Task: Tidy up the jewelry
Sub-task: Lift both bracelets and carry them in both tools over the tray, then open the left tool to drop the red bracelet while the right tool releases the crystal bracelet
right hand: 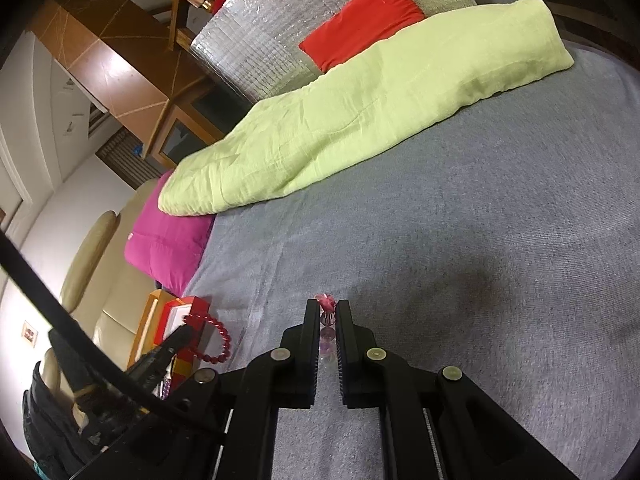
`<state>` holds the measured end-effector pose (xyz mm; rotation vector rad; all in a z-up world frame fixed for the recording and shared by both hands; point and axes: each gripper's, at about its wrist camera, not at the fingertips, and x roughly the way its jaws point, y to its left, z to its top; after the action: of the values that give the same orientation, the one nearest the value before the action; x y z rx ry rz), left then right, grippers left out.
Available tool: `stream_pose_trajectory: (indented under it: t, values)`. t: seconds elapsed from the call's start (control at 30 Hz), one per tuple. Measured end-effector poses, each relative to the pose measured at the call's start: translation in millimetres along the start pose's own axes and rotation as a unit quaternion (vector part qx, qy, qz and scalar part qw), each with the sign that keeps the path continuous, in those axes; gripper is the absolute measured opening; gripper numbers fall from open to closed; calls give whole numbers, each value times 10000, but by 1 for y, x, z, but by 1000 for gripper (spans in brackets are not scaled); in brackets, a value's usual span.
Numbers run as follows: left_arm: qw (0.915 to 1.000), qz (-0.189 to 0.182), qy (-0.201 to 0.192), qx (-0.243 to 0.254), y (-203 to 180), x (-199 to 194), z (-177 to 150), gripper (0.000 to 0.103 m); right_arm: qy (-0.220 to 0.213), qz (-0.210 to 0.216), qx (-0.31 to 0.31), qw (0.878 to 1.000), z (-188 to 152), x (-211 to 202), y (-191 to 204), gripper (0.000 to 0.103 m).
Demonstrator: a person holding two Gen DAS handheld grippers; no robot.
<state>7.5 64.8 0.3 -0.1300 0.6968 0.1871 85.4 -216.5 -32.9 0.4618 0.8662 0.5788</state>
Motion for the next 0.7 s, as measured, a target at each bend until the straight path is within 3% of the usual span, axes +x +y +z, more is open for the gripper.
stream_pose_trajectory:
  t: [0.33,0.47,0.7]
  values:
    - [9950,398,-148,-904,97,-39,1,9,496,272,-555,9969,-30,28,80,8]
    - [9892,572,-217,-1329,151,-46,-1,9,715,571,-962,9911,-40,53,143,8]
    - [9765,553,-11,-2081,223,-36,-12,9,1054,887,-1485,9793,-62,120,240,8]
